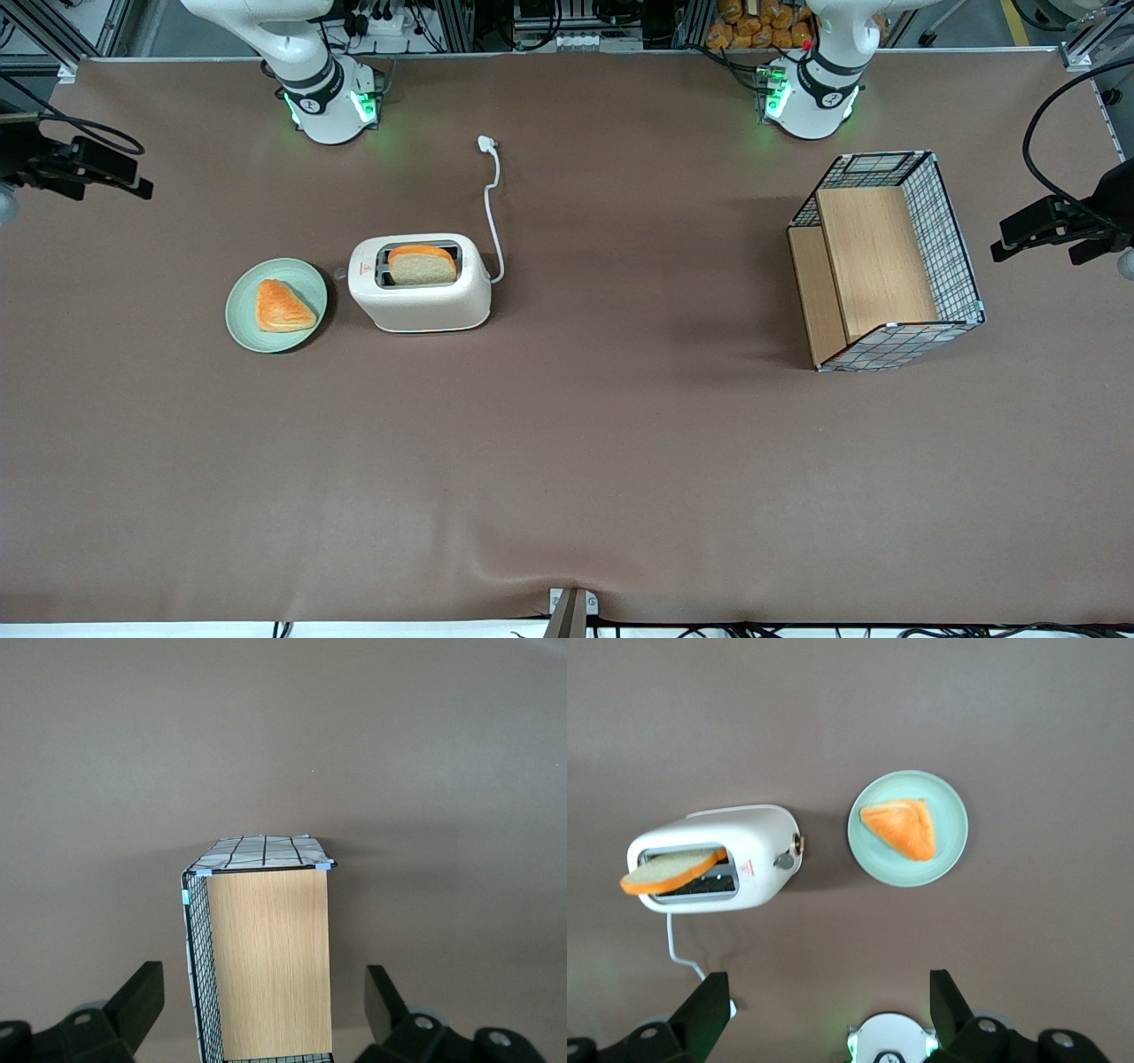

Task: Press toaster button with right arm
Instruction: 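Move the right gripper over the white toaster toward its side button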

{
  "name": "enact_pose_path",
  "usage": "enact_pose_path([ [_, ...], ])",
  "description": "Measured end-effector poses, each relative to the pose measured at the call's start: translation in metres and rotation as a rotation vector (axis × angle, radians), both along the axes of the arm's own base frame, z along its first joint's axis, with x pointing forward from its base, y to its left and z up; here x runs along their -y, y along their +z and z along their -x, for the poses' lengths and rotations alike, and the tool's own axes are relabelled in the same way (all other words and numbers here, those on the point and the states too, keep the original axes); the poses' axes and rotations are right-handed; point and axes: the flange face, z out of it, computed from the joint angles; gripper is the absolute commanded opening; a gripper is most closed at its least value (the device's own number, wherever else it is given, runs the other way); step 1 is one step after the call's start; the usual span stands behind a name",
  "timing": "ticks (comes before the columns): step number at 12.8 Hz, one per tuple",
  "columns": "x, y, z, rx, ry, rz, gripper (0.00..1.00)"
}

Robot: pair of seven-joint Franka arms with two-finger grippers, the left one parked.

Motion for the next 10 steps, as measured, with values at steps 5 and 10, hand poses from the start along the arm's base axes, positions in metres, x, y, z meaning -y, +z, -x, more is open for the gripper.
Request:
enact_pose_path([
  [5,-0.018,-0.036,-0.004,-0.118,0.018,-0.103,0.9],
  [10,-0.048,-0.104,-0.002,-0.275,0.023,-0.259,0.65],
])
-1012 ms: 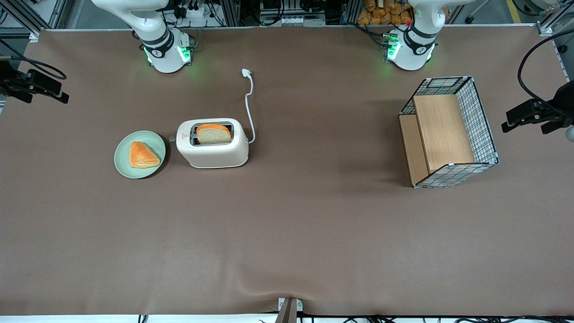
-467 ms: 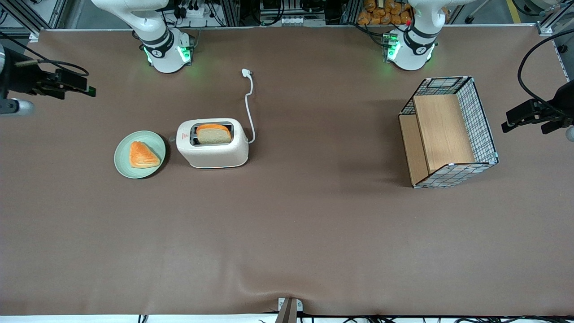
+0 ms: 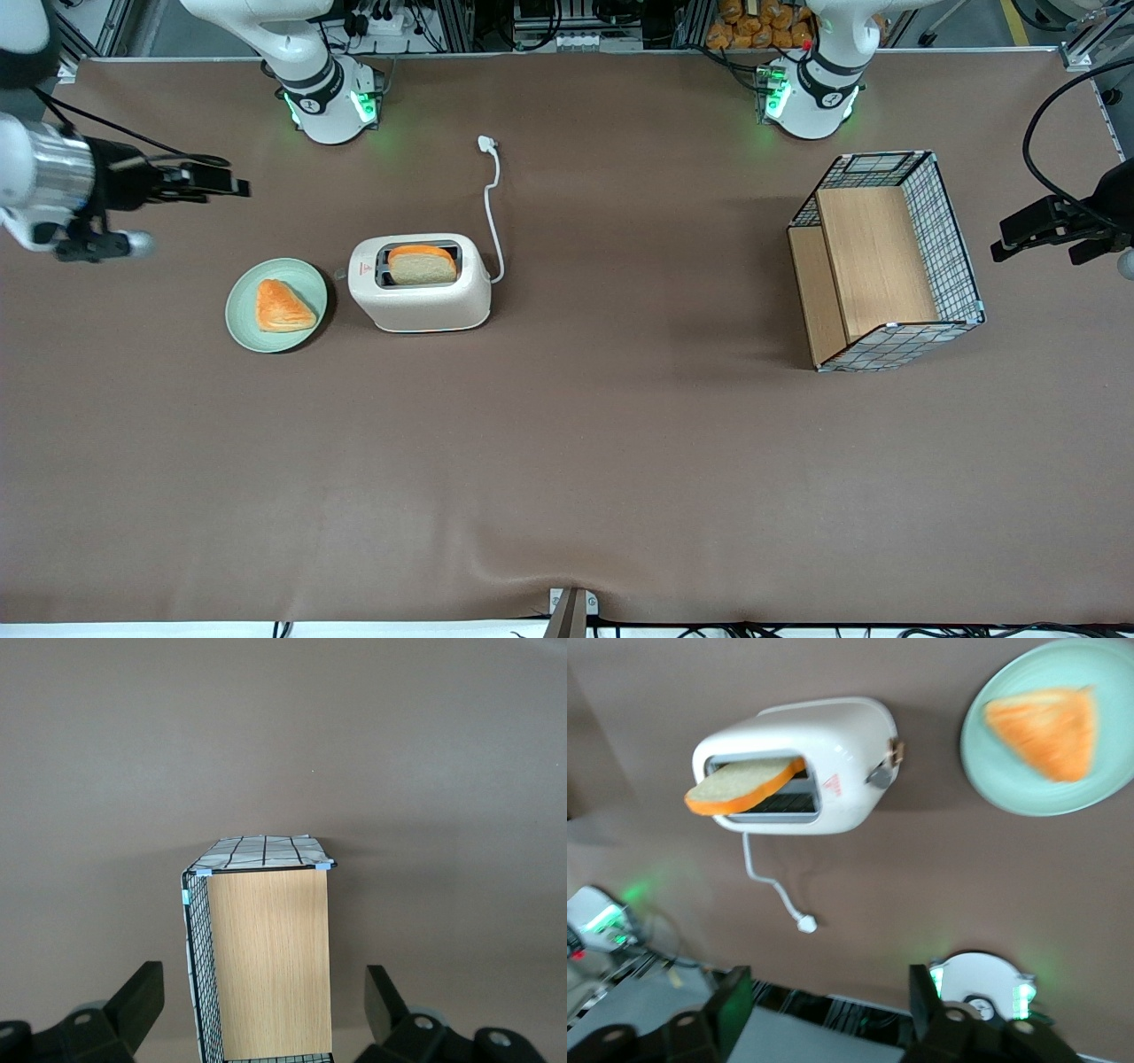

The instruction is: Press toaster button with right arm

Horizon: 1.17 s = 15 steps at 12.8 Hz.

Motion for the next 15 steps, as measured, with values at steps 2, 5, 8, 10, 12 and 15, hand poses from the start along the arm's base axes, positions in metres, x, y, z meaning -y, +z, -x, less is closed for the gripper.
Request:
enact_pose_path([
  [2,-0.016,-0.029,-0.008,-0.045,0.012,-0.031,0.57],
  [5,-0.029,-0.071,-0.016,-0.072,-0.006,-0.09,0.2],
  [8,-0.029,-0.111,-0.008,-0.08,-0.011,-0.122,0.0],
  [10,-0.027,-0.132,-0.003,-0.074,-0.024,-0.122,0.0],
  [12,-0.025,-0.155,0.004,-0.06,-0.028,-0.124,0.0],
  [15,-0.024,-0.177,0.013,-0.059,-0.058,-0.155,0.0],
])
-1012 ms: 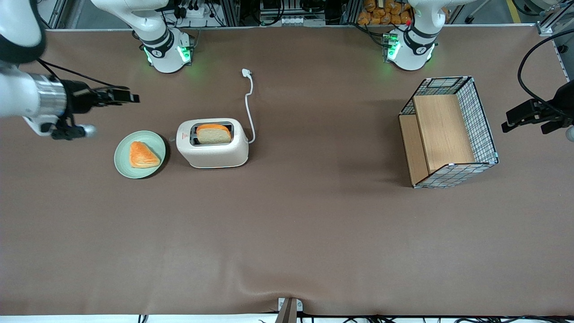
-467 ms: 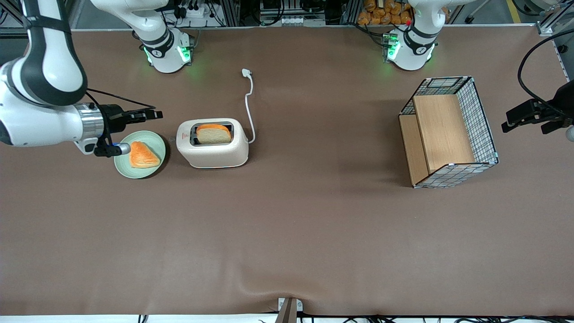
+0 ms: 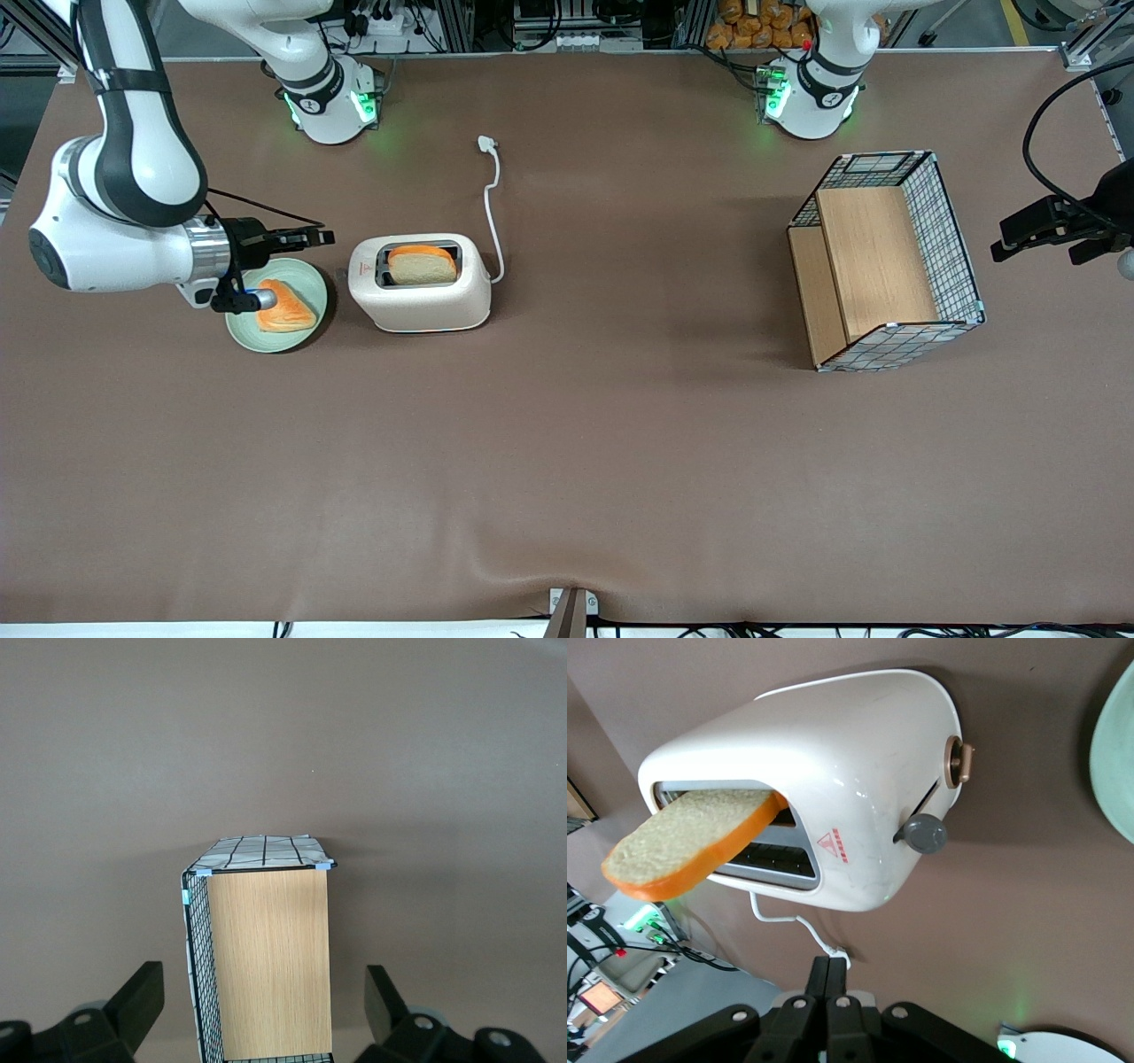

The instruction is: Press toaster button with right arm

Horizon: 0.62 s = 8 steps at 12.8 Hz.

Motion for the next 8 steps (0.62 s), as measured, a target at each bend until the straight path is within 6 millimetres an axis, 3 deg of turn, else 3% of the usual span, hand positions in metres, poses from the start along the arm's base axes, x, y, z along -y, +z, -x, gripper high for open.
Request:
enact_pose_path([
  [8,0.008,-0.039,-0.005,0.073,-0.066,-0.016,0.0],
])
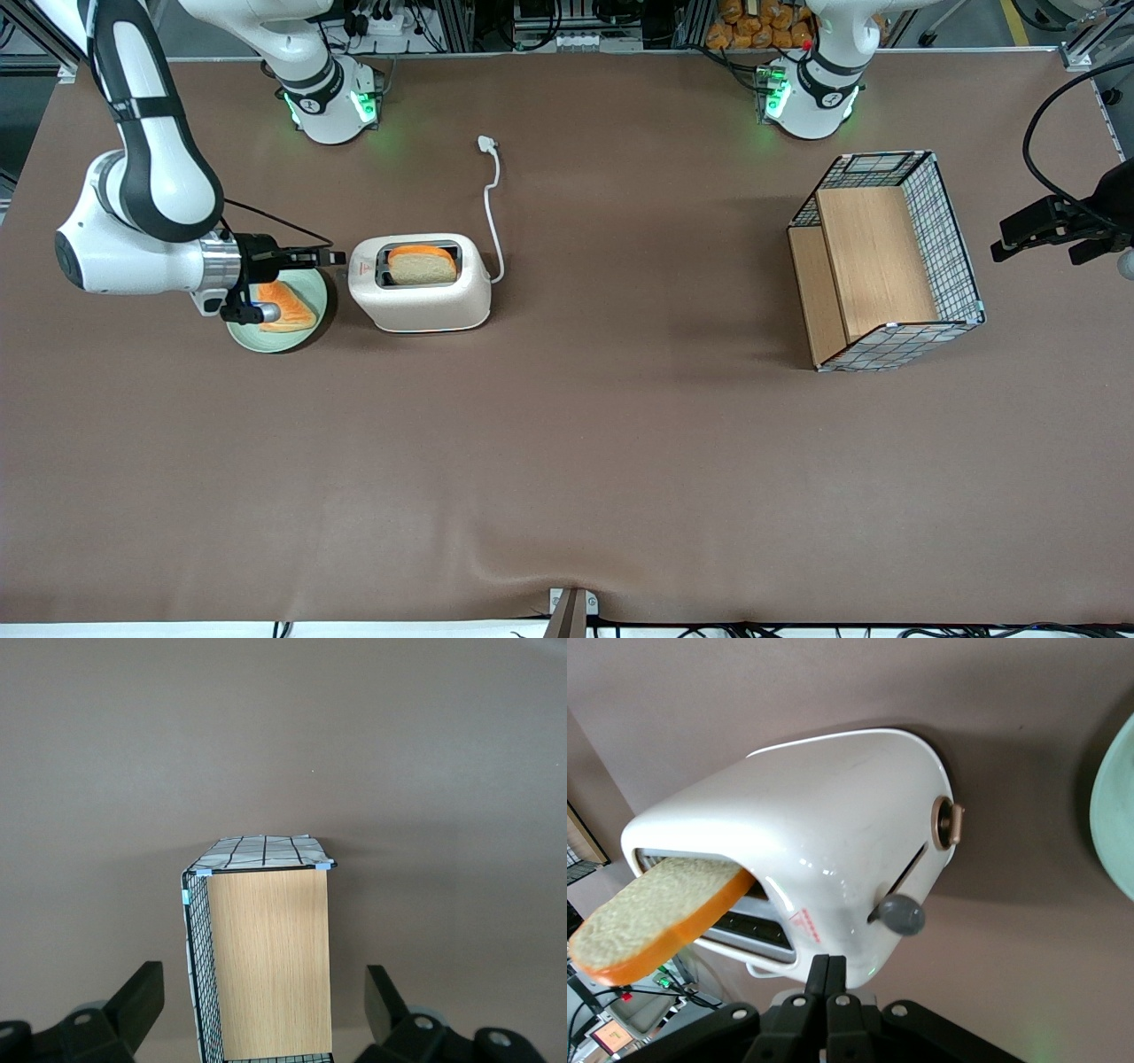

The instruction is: Press toaster button with right arm

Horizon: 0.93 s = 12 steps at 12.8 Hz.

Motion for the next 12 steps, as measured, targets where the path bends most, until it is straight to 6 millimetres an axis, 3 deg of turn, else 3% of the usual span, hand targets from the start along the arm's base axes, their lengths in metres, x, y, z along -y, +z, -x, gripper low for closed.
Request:
enact_pose_path([
  [5,0.022,-0.036,-0.002,0.001,0.002,-0.044,0.0],
  [12,0.026,-0.068,-0.002,-0.02,-0.016,-0.063,0.0],
])
